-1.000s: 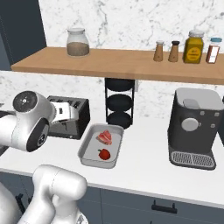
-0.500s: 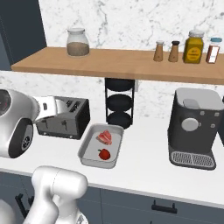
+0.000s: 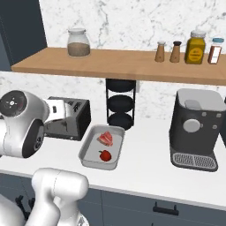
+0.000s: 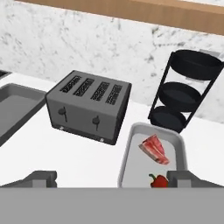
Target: Place one bell pepper and one steak in each tupperware on the nearby counter, to pack two identical lunches.
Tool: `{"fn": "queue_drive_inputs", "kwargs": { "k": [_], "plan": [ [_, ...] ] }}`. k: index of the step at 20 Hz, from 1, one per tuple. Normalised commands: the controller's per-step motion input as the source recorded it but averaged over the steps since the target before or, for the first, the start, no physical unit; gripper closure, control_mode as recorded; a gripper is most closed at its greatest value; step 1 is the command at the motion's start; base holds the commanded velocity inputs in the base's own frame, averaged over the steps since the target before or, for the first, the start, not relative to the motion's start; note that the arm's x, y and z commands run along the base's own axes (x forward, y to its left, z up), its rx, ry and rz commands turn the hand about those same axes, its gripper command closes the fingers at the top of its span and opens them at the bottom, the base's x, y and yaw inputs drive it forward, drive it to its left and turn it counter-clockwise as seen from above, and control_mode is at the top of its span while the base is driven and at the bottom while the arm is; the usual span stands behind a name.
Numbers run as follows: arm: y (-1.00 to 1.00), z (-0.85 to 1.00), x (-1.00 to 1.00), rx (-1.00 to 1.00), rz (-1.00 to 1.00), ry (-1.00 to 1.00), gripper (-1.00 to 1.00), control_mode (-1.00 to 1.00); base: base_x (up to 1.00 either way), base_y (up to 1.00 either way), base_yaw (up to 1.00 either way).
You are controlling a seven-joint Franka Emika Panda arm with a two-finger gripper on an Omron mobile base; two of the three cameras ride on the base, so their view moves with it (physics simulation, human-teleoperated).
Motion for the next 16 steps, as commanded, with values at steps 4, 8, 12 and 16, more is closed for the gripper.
{"fn": "queue_drive_inputs", "kwargs": {
  "k": [4, 8, 12, 16],
  "plan": [
    [0.0, -0.92, 0.03, 0.02, 0.0, -0.02, -1.0, -1.0, 0.0, 0.0, 0.0],
    [-0.01, -0.38, -0.29, 0.0, -0.01, -0.14, -1.0, 1.0, -0.25, -0.02, -0.01],
    [0.0, 0.0, 0.0, 0.0, 0.0, 0.0, -1.0, 1.0, -1.0, -0.04, -0.1],
    [0.0, 0.0, 0.0, 0.0, 0.0, 0.0, -1.0, 1.0, -1.0, -0.13, -0.17]
  ]
}}
